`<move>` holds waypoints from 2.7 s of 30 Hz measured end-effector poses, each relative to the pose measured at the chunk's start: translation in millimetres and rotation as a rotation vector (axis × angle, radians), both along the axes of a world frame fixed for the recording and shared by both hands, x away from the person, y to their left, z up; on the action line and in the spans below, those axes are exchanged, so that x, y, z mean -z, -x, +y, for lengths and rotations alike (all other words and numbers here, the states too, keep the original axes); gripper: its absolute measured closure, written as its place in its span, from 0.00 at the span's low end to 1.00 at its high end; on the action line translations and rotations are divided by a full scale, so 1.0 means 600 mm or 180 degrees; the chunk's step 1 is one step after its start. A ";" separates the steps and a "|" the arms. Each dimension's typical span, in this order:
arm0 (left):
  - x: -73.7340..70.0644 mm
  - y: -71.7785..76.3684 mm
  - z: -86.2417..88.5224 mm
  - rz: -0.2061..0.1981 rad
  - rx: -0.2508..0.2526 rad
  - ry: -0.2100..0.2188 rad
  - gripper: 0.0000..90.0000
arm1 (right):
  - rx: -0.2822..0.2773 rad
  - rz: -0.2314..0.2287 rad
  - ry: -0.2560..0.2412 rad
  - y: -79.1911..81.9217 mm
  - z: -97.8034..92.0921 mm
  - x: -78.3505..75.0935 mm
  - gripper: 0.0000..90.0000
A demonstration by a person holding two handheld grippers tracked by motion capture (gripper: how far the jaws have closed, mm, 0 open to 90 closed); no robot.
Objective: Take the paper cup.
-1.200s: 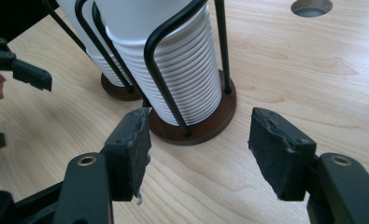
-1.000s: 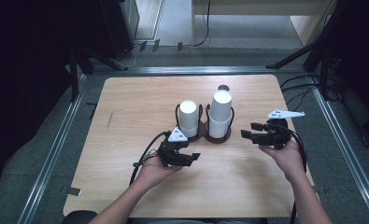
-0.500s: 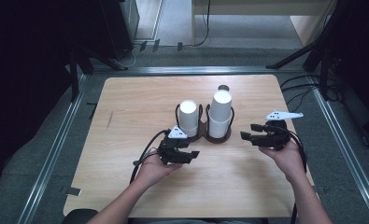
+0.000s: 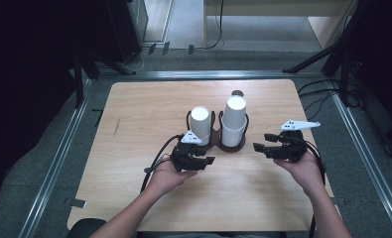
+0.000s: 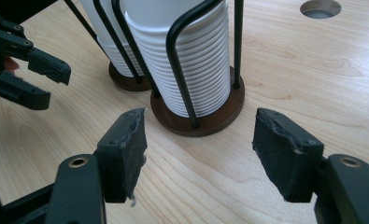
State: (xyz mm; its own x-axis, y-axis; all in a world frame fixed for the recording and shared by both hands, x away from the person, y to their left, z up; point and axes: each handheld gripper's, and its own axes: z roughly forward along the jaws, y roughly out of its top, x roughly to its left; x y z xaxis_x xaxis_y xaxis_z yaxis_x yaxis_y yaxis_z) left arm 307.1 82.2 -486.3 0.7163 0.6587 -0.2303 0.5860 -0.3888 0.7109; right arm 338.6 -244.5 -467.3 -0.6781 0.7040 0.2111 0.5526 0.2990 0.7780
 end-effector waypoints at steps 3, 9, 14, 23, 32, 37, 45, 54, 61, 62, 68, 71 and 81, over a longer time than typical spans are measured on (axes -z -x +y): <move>-0.005 -0.002 -0.006 0.0039 0.0003 -0.0009 0.67 | -0.0020 -0.0036 -0.0009 0.003 0.005 -0.009 0.37; -0.021 -0.008 -0.026 -0.0006 -0.0046 -0.0111 0.74 | -0.0053 -0.0103 0.0062 -0.004 0.018 -0.030 0.35; -0.033 -0.014 -0.044 -0.0029 -0.0059 -0.0084 0.79 | -0.0068 -0.0169 0.0050 -0.013 0.019 -0.053 0.34; -0.049 -0.036 -0.078 -0.0151 -0.0206 -0.0110 0.91 | -0.0048 -0.0267 0.0063 -0.035 0.030 -0.089 0.31; -0.047 -0.054 -0.106 -0.0197 -0.0329 -0.0036 0.99 | -0.0137 -0.0323 0.0075 -0.052 0.059 -0.110 0.31; -0.043 -0.058 -0.115 -0.0222 -0.0362 -0.0042 0.99 | -0.0184 -0.0357 0.0097 -0.056 0.075 -0.117 0.30; -0.046 -0.063 -0.115 -0.0228 -0.0424 0.0026 0.99 | -0.0264 -0.0385 0.0182 -0.065 0.098 -0.128 0.30; -0.046 -0.072 -0.110 -0.0187 -0.0479 0.0091 0.98 | -0.0295 -0.0405 0.0218 -0.071 0.113 -0.132 0.31; -0.047 -0.072 -0.109 -0.0192 -0.0465 0.0069 0.97 | -0.0283 -0.0397 0.0263 -0.077 0.119 -0.127 0.31; -0.047 -0.072 -0.109 -0.0194 -0.0467 0.0074 0.97 | -0.0287 -0.0403 0.0262 -0.078 0.119 -0.126 0.31; -0.048 -0.073 -0.110 -0.0209 -0.0465 0.0062 0.97 | -0.0254 -0.0411 0.0271 -0.089 0.124 -0.122 0.31; -0.048 -0.072 -0.110 -0.0219 -0.0461 0.0039 0.97 | -0.0250 -0.0408 0.0269 -0.093 0.129 -0.120 0.33; -0.048 -0.071 -0.116 -0.0243 -0.0489 0.0032 0.97 | -0.0251 -0.0436 0.0357 -0.093 0.131 -0.122 0.37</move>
State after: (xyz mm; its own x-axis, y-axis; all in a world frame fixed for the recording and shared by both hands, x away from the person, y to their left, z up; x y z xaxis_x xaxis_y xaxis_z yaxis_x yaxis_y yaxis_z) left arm 349.8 12.9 -457.3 0.6230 0.7598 -0.1862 0.5822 -0.2914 0.7591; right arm 394.6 -165.9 -394.1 -0.7491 0.6614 0.0363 0.4152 0.4262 0.8037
